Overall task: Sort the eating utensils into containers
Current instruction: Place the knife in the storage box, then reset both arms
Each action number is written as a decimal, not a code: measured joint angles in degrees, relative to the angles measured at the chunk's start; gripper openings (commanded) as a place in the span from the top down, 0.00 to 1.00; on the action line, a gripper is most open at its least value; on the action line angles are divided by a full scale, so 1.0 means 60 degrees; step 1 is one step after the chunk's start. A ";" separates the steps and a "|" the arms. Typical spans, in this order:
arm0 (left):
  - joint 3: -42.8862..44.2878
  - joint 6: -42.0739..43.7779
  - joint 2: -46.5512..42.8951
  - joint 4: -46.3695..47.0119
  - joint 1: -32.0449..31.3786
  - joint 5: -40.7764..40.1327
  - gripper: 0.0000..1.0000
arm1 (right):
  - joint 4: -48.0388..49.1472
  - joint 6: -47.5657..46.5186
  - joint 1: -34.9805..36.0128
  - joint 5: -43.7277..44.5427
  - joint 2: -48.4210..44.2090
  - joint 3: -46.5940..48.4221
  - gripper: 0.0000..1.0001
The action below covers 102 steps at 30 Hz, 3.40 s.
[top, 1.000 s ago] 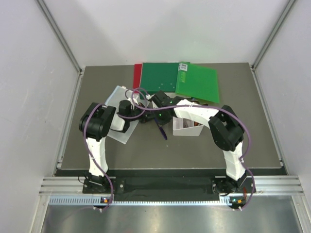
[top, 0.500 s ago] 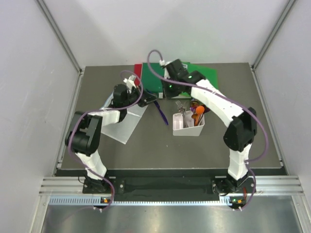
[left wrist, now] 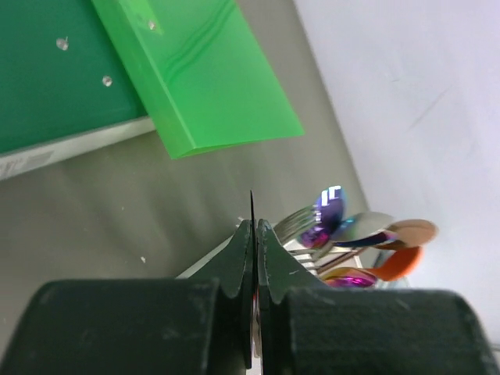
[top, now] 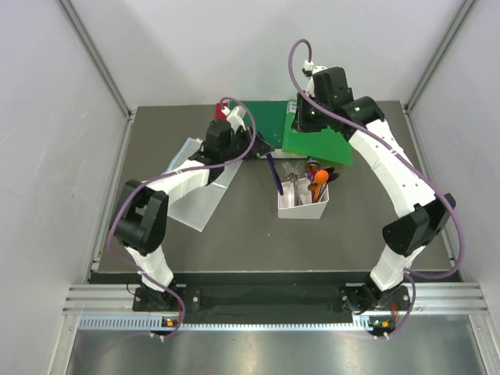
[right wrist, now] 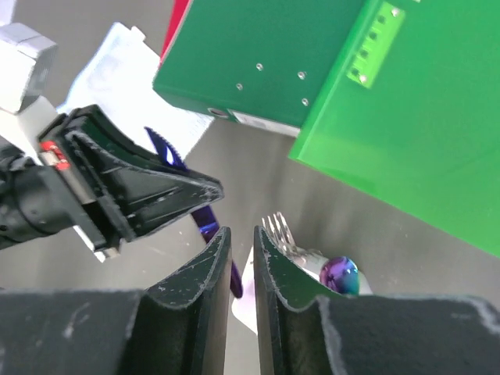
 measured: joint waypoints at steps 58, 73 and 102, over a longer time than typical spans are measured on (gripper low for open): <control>0.3785 0.2310 -0.1712 -0.6590 -0.1392 -0.7708 0.37 | 0.0688 0.0120 -0.1814 0.0437 -0.1923 -0.3311 0.34; 0.3544 0.1555 -0.0889 -1.0473 -0.0681 -0.7650 0.38 | 0.2652 0.1118 -0.4583 -0.0539 -0.3687 -0.8131 0.32; 0.2546 0.1348 -0.0743 -1.0225 -0.0087 -0.6783 0.40 | 0.1836 0.1002 -0.2412 -0.0987 -0.1384 -0.8448 0.34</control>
